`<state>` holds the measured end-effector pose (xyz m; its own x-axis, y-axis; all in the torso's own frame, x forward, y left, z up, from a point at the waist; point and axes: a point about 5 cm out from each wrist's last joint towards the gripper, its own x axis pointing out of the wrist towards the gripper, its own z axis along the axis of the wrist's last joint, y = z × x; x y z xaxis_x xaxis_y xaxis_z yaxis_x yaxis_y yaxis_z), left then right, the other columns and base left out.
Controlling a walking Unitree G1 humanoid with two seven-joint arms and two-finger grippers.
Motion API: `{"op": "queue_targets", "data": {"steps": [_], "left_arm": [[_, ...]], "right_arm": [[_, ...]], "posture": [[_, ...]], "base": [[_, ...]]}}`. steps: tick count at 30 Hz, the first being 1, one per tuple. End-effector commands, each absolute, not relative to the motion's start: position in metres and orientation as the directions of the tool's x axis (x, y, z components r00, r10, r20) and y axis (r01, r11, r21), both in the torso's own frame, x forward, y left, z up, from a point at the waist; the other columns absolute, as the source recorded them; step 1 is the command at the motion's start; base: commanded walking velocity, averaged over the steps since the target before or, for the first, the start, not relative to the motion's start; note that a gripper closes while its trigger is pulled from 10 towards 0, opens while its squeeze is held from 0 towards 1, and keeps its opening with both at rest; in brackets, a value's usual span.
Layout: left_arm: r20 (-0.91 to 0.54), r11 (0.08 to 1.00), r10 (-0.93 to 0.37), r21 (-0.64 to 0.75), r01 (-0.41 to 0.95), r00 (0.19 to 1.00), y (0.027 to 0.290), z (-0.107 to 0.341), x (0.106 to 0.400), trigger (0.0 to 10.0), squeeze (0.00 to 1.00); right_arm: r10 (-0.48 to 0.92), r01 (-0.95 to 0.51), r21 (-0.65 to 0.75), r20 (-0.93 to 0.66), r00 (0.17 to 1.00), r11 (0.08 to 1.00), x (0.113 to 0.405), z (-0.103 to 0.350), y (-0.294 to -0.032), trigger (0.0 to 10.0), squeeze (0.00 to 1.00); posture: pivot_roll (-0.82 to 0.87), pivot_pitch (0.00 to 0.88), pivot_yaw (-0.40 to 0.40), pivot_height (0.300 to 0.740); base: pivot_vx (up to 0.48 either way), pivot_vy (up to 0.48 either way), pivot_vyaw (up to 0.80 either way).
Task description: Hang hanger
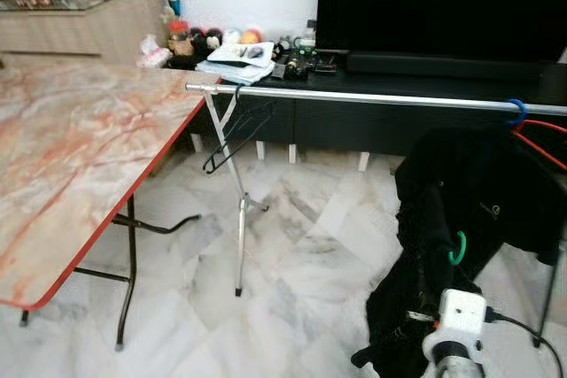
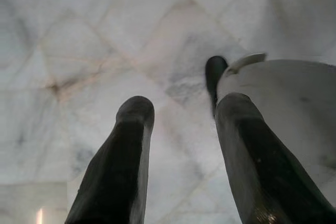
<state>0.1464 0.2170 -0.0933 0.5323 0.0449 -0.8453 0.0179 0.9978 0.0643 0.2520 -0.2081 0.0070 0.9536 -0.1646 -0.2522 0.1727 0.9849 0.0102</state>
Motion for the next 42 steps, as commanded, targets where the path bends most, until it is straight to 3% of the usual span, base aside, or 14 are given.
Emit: {"op": "queue_targets", "data": {"steps": [1, 24, 42], "left_arm": [[-0.857, 0.998, 0.042, 0.055, 0.010, 0.513, 0.2160, -0.0954, 0.1421, 10.0, 0.00], [-0.858, 0.998, 0.042, 0.058, 0.016, 0.513, 0.2188, -0.0956, 0.1391, 10.0, 0.00], [-0.825, 0.997, 0.051, 0.077, 0.024, 0.563, 0.2195, -0.0913, 0.1476, 10.0, 0.00]], "right_arm": [[-0.175, 0.179, 0.001, -0.227, 0.958, 0.984, 0.2552, 0.0125, -0.2128, 10.0, 0.00], [-0.174, 0.178, -0.007, -0.244, 0.954, 0.984, 0.2567, 0.0100, -0.2121, 10.0, 0.00], [-0.152, 0.130, -0.093, -0.316, 0.936, 0.987, 0.2578, 0.0034, -0.2144, 10.0, 0.00]], "posture": [[0.07, 0.029, 0.051, 0.740], [0.07, 0.010, 0.056, 0.740], [0.07, 0.023, 0.049, 0.740]], "base": [[-0.289, 0.000, 0.00], [-0.285, 0.000, 0.00], [0.000, 0.000, 0.00]]}}
